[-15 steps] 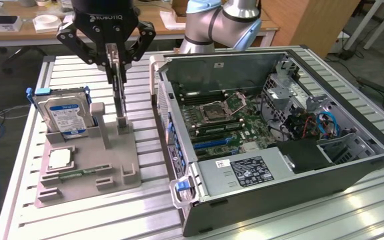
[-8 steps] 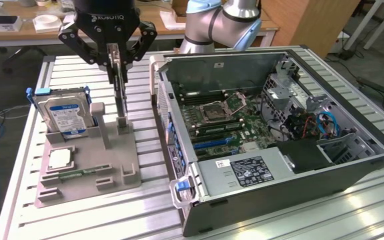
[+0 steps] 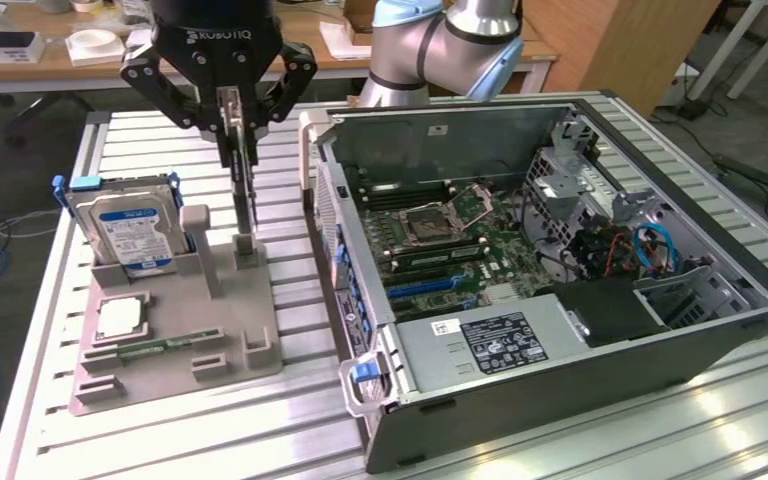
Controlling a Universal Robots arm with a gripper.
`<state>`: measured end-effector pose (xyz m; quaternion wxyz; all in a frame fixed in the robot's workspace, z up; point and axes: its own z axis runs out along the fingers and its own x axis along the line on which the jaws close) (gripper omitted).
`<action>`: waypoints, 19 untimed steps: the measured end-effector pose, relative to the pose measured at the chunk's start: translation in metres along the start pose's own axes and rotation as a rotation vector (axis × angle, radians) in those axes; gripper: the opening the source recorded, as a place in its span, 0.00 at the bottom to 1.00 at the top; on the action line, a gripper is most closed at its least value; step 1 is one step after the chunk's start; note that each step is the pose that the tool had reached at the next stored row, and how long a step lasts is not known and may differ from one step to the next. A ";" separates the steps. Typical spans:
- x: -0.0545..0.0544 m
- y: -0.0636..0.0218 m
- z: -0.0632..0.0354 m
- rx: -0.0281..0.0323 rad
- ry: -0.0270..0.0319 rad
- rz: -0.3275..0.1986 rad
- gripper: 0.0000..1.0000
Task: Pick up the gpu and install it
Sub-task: 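Pick up the gpu and move the gpu toward the slot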
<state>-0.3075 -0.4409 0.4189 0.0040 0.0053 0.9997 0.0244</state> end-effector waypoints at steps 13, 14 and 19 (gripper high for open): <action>-0.004 0.0000 0.0000 0.0001 0.0001 0.000 0.26; -0.004 0.0000 0.0000 0.0000 0.0000 -0.001 0.26; -0.005 0.0000 0.0000 0.0000 0.0001 -0.001 0.26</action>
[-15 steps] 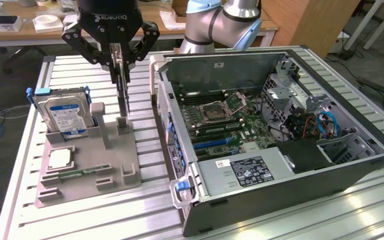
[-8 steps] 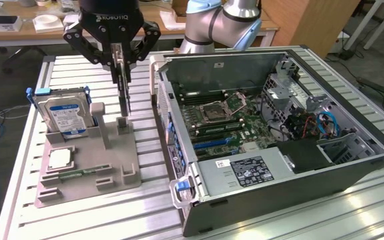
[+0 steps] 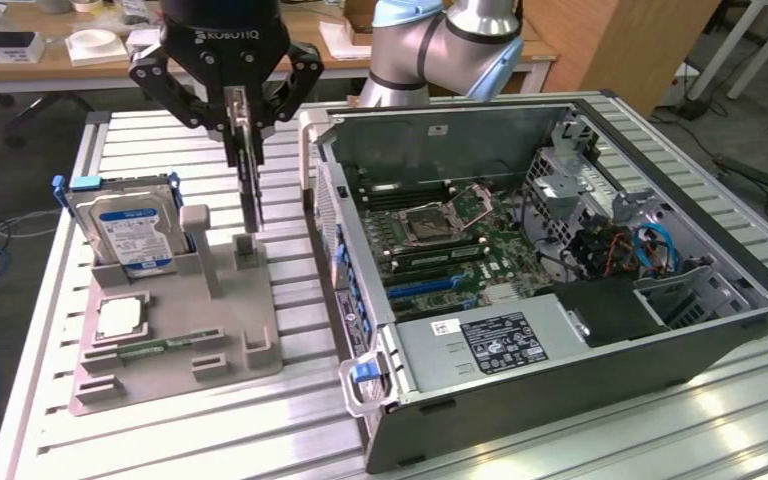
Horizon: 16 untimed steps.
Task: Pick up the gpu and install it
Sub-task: 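Pick up the gpu and move the gpu toward the slot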
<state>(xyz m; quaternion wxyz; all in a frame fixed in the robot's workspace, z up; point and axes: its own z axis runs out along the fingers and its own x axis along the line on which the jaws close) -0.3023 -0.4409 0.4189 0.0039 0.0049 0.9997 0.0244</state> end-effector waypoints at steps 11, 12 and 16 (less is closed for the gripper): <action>-0.017 0.0001 0.0001 0.0000 0.0003 -0.007 0.26; -0.017 0.0001 0.0001 0.0000 0.0004 -0.007 0.26; -0.017 0.0001 0.0001 0.0000 0.0004 -0.007 0.26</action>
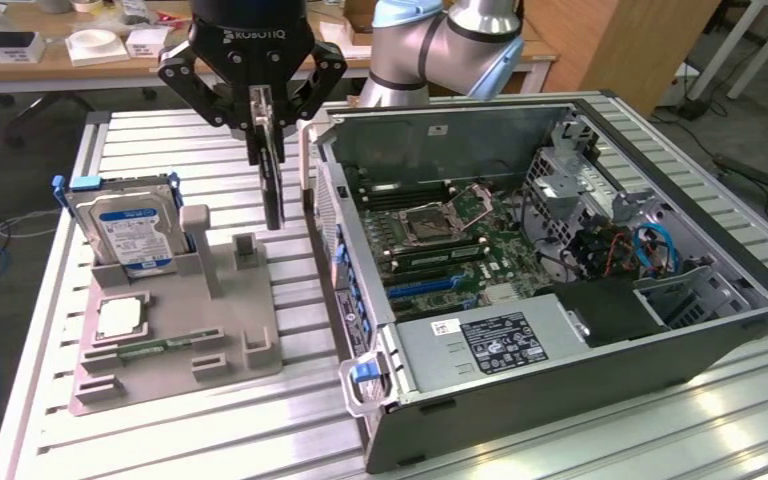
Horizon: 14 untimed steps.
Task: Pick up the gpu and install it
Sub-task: 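Pick up the gpu and move the gpu toward the slot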
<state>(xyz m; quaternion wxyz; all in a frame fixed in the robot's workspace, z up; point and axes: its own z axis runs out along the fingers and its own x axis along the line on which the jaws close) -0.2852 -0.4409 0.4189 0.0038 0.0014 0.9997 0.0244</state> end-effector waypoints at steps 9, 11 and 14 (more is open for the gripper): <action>-0.003 0.0000 0.0000 -0.0010 -0.0001 0.000 0.26; -0.005 0.0000 0.0000 -0.0010 0.0000 0.000 0.26; -0.006 0.0000 0.0001 -0.0011 -0.0001 0.000 0.26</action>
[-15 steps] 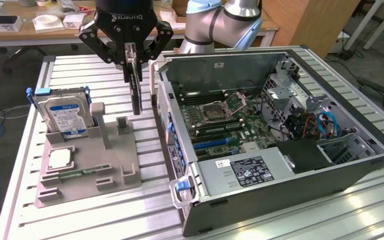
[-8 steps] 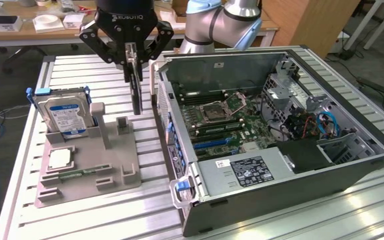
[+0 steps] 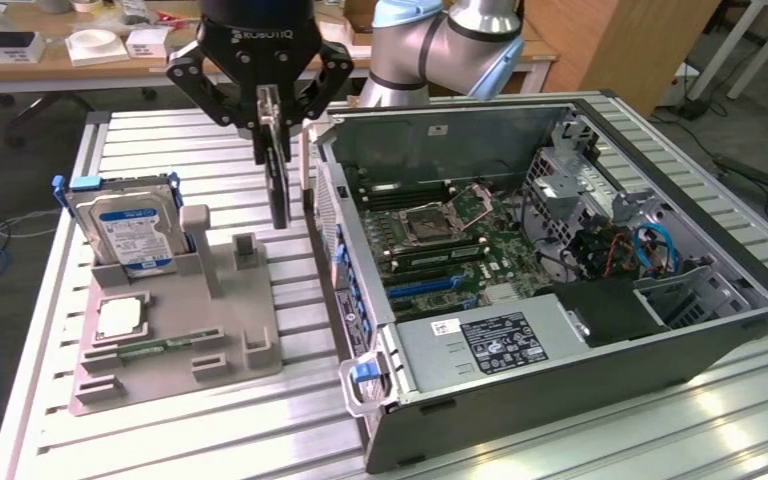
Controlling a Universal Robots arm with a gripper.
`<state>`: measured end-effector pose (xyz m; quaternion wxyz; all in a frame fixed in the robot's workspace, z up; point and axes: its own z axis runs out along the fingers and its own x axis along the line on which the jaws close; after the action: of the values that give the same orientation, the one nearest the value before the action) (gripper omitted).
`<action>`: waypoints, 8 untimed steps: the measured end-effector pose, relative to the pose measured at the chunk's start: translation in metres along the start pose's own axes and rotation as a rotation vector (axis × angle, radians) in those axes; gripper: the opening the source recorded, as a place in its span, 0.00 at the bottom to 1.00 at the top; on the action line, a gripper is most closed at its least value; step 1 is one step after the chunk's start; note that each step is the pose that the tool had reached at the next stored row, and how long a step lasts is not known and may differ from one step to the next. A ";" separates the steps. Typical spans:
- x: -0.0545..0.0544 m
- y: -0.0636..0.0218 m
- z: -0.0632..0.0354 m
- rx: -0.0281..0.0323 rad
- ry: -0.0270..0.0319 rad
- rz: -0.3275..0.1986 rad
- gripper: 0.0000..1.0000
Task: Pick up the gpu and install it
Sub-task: 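Pick up the gpu and move the gpu toward the slot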
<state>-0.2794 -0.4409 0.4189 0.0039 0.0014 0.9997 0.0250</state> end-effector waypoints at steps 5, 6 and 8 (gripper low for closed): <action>-0.005 0.0000 0.0000 0.0000 0.0001 0.000 0.26; -0.006 0.0000 0.0000 0.0001 0.0001 0.000 0.26; -0.009 0.0000 0.0000 0.0001 0.0001 0.000 0.26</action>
<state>-0.2700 -0.4409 0.4189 0.0038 0.0014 0.9997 0.0249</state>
